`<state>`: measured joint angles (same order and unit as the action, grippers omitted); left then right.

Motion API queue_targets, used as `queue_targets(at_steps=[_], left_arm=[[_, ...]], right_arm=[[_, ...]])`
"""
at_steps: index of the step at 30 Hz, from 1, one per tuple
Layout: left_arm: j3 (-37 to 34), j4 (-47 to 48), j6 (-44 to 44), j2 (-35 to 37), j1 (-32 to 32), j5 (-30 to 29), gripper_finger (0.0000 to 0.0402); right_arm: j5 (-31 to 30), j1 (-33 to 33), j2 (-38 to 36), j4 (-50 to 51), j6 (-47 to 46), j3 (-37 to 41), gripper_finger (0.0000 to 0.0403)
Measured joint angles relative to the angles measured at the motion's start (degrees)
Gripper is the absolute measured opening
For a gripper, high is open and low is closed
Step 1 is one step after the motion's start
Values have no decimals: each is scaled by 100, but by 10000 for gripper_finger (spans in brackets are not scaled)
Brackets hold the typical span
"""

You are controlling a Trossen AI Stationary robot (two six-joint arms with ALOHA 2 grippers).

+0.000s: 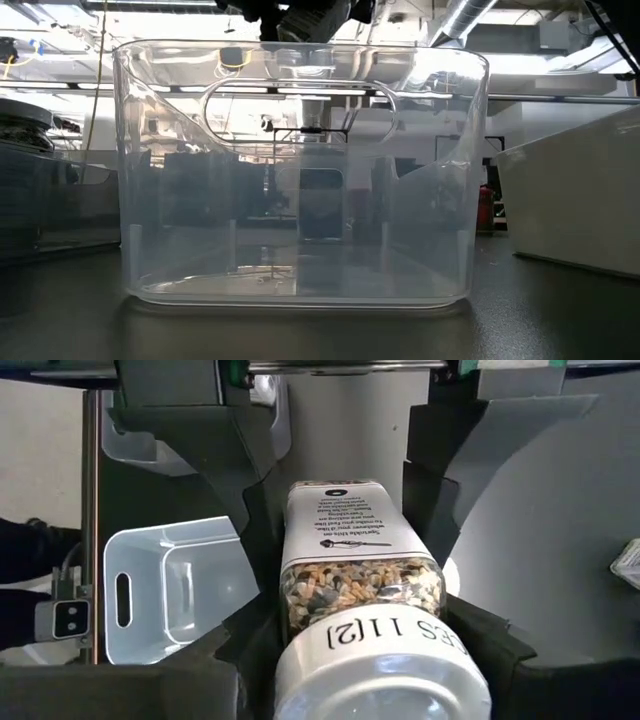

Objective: Sort spices by type
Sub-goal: Put the right white seasoning bottle into the black bin

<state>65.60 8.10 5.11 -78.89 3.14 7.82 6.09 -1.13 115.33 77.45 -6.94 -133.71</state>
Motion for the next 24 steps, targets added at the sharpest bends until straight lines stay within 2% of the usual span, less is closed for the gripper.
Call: queue_targets(at_steps=[7,18,24], left_arm=[[0,-2,8,2,2,-11,195],[2,-40,37,0,4,-84,195],[29,-485,70,0,11,-253,195]], right_arm=[[12,-15,0,0,81,0,238],[-22,-133,-56,193,118,1,300],[-190,-277,-505,434,-70,9,303]])
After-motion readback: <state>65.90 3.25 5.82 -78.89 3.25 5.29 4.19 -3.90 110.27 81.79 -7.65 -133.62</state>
